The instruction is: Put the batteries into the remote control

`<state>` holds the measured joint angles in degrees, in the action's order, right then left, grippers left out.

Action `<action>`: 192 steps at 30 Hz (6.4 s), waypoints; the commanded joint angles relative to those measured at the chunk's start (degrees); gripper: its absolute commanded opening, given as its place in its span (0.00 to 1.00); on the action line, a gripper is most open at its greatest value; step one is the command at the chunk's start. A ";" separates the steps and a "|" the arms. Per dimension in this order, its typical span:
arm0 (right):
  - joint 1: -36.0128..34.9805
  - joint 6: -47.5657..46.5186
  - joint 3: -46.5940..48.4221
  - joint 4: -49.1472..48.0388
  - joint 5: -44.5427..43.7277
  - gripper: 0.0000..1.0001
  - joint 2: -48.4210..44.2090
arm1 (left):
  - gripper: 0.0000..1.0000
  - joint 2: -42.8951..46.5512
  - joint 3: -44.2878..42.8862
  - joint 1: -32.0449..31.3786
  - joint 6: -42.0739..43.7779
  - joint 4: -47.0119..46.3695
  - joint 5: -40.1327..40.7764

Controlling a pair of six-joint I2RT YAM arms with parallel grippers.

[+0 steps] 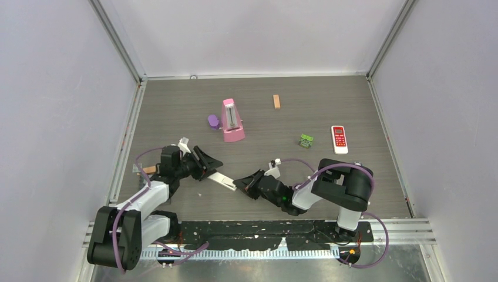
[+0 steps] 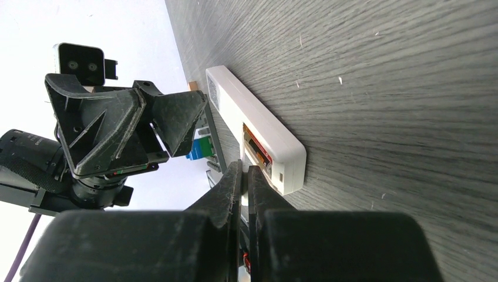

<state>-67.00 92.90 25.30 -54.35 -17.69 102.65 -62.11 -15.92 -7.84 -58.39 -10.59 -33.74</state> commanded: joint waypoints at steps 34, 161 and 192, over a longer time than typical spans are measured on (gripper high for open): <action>-0.40 3.62 7.97 27.29 4.64 0.24 -1.62 | 0.53 -8.00 5.13 -4.96 -6.70 -17.07 -4.41; 6.19 0.98 1.08 1.07 22.72 0.05 4.42 | 0.62 4.71 2.28 -6.67 0.56 -2.50 0.16; 6.65 -6.00 5.01 8.80 21.74 0.06 4.03 | 0.60 0.24 0.97 -6.67 0.82 -2.81 -0.63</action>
<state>-60.55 86.67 28.75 -47.59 3.55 104.05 -61.82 -13.45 -14.28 -58.26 -11.90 -33.67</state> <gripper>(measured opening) 0.139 0.603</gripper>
